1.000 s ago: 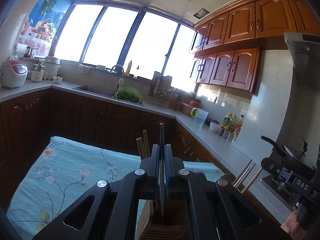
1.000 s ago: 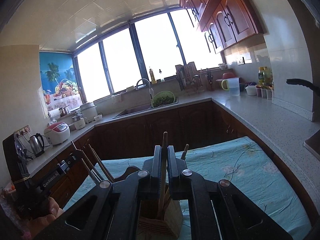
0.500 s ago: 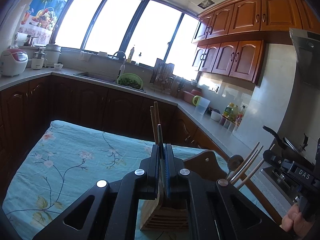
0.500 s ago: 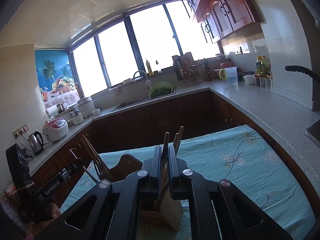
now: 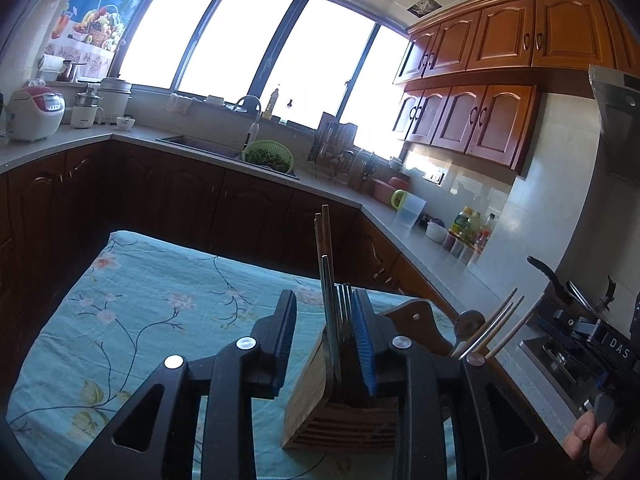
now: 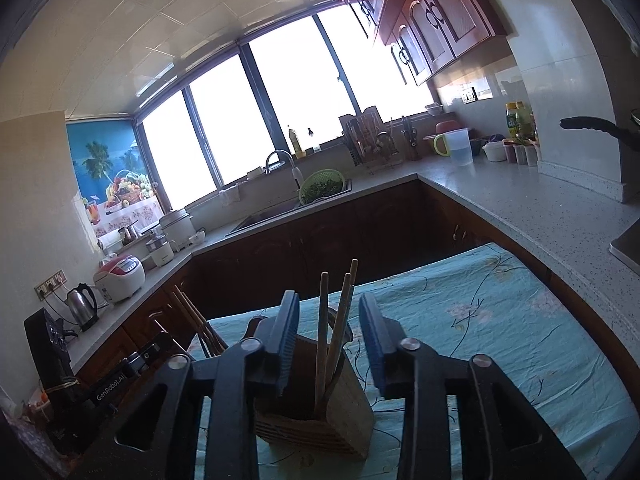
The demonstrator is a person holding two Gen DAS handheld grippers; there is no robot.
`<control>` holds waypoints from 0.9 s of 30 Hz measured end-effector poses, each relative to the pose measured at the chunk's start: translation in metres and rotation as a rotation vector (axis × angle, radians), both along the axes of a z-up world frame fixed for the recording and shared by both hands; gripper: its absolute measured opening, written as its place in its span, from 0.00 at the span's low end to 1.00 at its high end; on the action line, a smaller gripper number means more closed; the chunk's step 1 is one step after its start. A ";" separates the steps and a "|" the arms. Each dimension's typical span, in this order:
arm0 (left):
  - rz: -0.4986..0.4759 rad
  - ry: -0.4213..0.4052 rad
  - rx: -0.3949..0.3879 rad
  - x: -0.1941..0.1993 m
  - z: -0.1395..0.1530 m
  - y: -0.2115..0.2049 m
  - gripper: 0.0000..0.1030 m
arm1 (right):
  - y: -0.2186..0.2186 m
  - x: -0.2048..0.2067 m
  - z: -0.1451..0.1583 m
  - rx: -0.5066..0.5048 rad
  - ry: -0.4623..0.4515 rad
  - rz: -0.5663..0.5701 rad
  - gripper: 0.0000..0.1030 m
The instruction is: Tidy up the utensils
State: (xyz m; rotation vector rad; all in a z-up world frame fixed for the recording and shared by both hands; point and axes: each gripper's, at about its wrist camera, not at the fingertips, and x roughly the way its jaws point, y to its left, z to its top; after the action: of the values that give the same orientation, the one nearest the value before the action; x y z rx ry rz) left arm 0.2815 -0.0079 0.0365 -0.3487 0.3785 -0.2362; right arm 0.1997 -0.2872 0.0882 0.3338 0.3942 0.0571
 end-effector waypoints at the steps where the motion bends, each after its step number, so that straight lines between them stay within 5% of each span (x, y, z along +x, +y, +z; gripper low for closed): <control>1: 0.004 0.000 0.002 -0.004 0.000 0.001 0.34 | -0.001 -0.003 0.001 0.005 -0.004 -0.001 0.44; 7: 0.034 0.014 0.002 -0.036 -0.005 0.011 0.59 | 0.002 -0.029 -0.009 0.028 -0.007 0.007 0.81; 18: 0.066 0.104 0.033 -0.123 -0.029 0.023 0.73 | 0.017 -0.081 -0.066 0.063 0.128 0.045 0.83; 27: 0.088 0.140 0.048 -0.196 -0.021 0.035 0.75 | 0.035 -0.134 -0.079 -0.006 0.141 0.069 0.86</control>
State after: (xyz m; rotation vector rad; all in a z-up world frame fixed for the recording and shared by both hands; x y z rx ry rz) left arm 0.0858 0.0274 0.0154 -0.3348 0.5045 -0.1164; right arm 0.0661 -0.2526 0.0093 0.3188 0.5460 0.1001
